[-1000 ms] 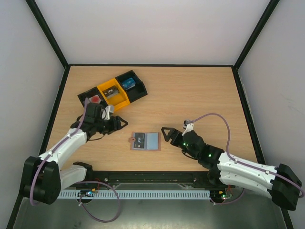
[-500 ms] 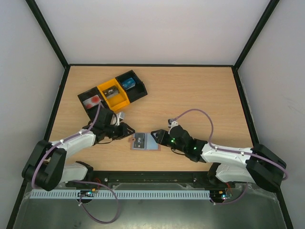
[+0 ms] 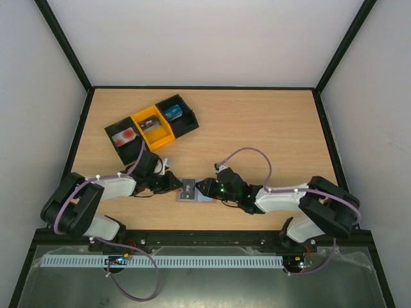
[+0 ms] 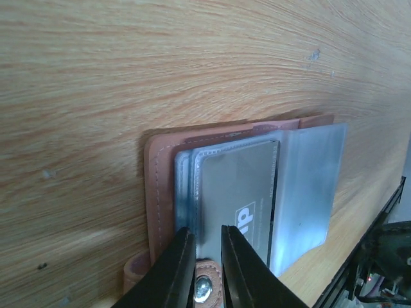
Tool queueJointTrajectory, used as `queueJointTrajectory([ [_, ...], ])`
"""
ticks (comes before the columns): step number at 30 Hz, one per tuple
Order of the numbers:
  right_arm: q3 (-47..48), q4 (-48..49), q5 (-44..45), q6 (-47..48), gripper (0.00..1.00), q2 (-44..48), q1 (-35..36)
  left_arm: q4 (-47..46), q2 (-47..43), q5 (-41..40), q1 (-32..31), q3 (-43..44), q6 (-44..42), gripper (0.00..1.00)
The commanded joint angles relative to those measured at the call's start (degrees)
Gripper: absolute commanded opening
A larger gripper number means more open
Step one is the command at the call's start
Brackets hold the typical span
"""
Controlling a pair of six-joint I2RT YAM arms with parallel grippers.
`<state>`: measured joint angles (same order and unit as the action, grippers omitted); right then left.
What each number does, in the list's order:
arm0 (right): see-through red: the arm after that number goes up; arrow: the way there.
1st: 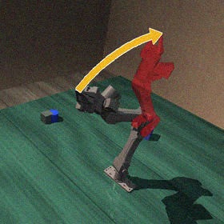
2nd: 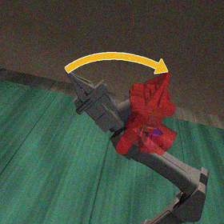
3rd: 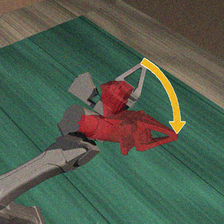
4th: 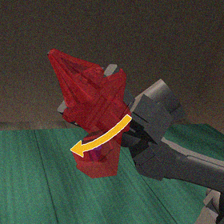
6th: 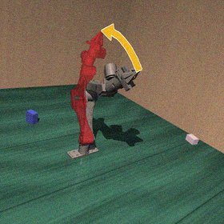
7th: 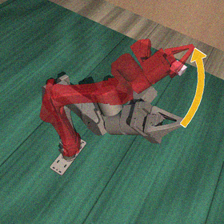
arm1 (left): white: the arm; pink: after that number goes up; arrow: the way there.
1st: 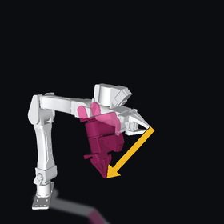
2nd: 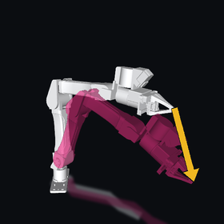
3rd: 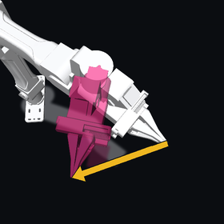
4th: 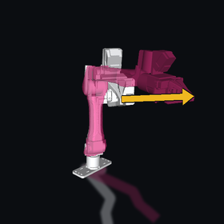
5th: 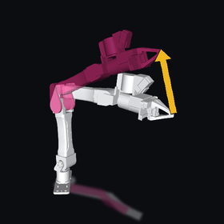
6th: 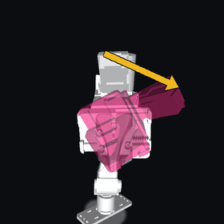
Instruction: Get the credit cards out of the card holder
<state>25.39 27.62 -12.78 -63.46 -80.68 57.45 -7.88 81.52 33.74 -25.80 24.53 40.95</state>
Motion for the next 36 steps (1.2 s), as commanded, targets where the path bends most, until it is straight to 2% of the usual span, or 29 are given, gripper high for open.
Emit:
queueJointTrajectory([
  [1,2.1,4.2,-2.9,-0.2,0.2,-4.3,0.4,0.1,1.0,-3.0,-0.7,-0.8,-1.7,0.12],
  [4,2.7,4.6,-3.2,0.1,0.19,-7.2,0.4,0.8,0.6,-4.4,-1.0,-1.2,-1.7,0.07],
  [10,2.7,8.3,-5.2,-0.5,0.13,-11.2,0.4,0.8,0.7,-5.0,-1.5,-1.8,-1.6,0.03],
  [20,2.2,8.4,-1.9,-1.2,0.14,-14.0,0.4,2.1,-0.9,-8.1,-1.9,-2.4,-1.3,0.03],
  [36,2.9,11.9,-1.5,-1.6,0.14,-17.1,0.4,0.9,-0.8,-9.4,-2.1,-3.3,-0.2,0.03],
])
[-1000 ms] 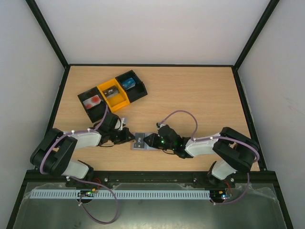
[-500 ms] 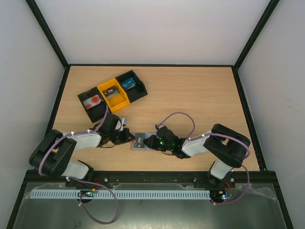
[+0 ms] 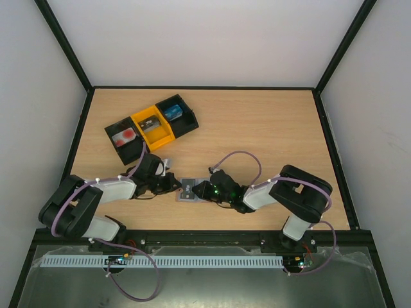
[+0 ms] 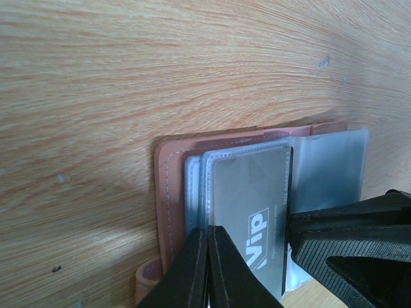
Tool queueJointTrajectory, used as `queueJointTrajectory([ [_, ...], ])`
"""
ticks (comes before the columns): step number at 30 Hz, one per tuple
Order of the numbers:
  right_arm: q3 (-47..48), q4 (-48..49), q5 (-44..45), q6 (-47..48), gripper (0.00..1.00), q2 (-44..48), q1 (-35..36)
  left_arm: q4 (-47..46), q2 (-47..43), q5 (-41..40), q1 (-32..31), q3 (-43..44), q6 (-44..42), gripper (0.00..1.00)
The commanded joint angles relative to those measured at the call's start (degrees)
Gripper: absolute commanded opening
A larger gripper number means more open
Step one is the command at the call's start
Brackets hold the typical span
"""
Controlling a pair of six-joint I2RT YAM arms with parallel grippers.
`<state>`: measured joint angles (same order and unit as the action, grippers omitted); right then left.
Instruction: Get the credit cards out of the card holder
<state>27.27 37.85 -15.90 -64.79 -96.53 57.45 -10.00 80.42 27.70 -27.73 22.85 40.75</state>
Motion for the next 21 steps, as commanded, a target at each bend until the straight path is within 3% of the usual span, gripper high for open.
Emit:
queueJointTrajectory([
  [1,1.1,1.7,1.7,-0.3,0.14,-1.4,0.4,3.0,0.2,-3.4,-0.1,-1.7,0.0,0.03],
  [21,-2.1,8.5,3.0,-6.2,0.17,-2.7,0.2,4.0,-1.2,-6.8,-0.1,-2.7,0.9,0.03],
])
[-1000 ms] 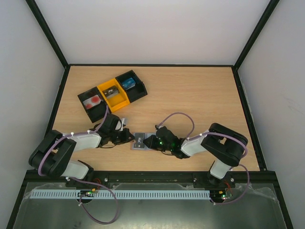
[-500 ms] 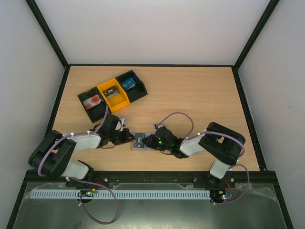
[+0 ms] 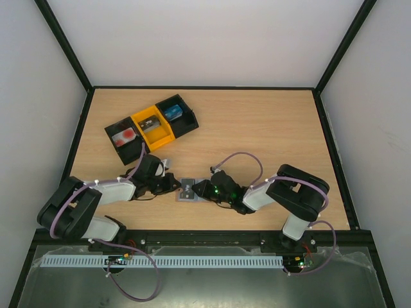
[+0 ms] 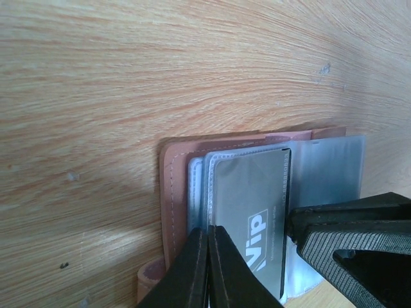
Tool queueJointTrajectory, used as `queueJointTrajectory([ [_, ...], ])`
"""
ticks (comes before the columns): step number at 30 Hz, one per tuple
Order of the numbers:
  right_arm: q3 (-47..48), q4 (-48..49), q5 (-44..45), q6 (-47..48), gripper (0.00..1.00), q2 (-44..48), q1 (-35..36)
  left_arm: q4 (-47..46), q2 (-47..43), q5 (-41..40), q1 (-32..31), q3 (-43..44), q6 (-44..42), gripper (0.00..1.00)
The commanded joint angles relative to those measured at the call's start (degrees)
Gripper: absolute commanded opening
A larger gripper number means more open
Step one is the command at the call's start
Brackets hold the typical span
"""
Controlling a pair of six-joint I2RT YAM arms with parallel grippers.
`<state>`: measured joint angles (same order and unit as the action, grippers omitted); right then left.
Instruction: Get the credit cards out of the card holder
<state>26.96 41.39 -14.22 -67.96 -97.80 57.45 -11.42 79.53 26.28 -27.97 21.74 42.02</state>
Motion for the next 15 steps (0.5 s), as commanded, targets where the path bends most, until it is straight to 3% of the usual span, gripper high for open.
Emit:
queueJointTrajectory([
  [1,-1.9,5.6,1.2,-3.4,0.17,-1.6,0.2,5.6,-0.4,-5.6,0.1,-1.6,-0.3,0.03],
  [15,-1.8,8.8,-0.9,-4.5,0.18,-4.1,0.2,5.9,-0.7,-7.0,-0.1,-2.2,-0.2,0.03],
])
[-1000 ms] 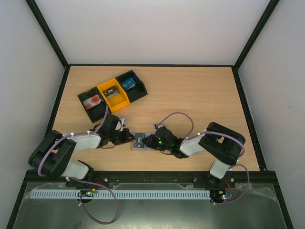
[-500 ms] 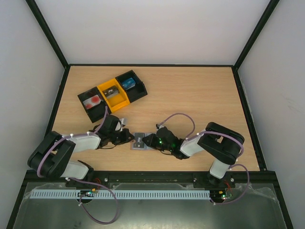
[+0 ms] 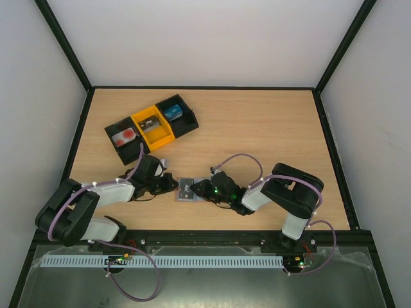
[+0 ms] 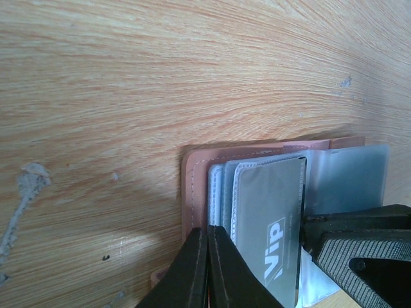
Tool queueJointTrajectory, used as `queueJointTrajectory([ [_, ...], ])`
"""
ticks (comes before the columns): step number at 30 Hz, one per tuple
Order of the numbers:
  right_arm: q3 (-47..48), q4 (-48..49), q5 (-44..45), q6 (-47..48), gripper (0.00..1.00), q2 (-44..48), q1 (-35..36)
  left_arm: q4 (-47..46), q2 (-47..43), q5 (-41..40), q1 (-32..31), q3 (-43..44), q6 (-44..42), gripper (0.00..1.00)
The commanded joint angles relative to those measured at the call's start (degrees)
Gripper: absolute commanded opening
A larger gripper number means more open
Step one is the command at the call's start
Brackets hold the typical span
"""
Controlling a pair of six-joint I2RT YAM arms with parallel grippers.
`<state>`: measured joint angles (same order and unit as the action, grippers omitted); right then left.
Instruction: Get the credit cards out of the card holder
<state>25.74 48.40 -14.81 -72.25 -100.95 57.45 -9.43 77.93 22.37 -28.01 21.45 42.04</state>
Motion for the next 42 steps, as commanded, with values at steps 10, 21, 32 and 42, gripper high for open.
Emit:
queueJointTrajectory([
  [10,-1.0,7.4,-1.0,-0.5,0.16,-0.1,-0.1,3.5,1.3,-3.2,-0.9,-1.6,0.1,0.03],
  [21,-2.1,9.8,-0.5,-1.3,0.02,-0.8,-0.3,3.3,1.1,-3.7,-1.9,-1.8,0.8,0.03],
  [32,-5.4,9.8,1.7,-1.9,0.02,0.0,-1.1,4.6,2.3,-5.6,-1.9,-1.3,0.3,0.03],
  [42,-4.6,10.0,-0.1,-1.1,0.02,0.1,-1.2,5.8,1.2,-5.1,-1.9,-0.6,0.6,0.05],
])
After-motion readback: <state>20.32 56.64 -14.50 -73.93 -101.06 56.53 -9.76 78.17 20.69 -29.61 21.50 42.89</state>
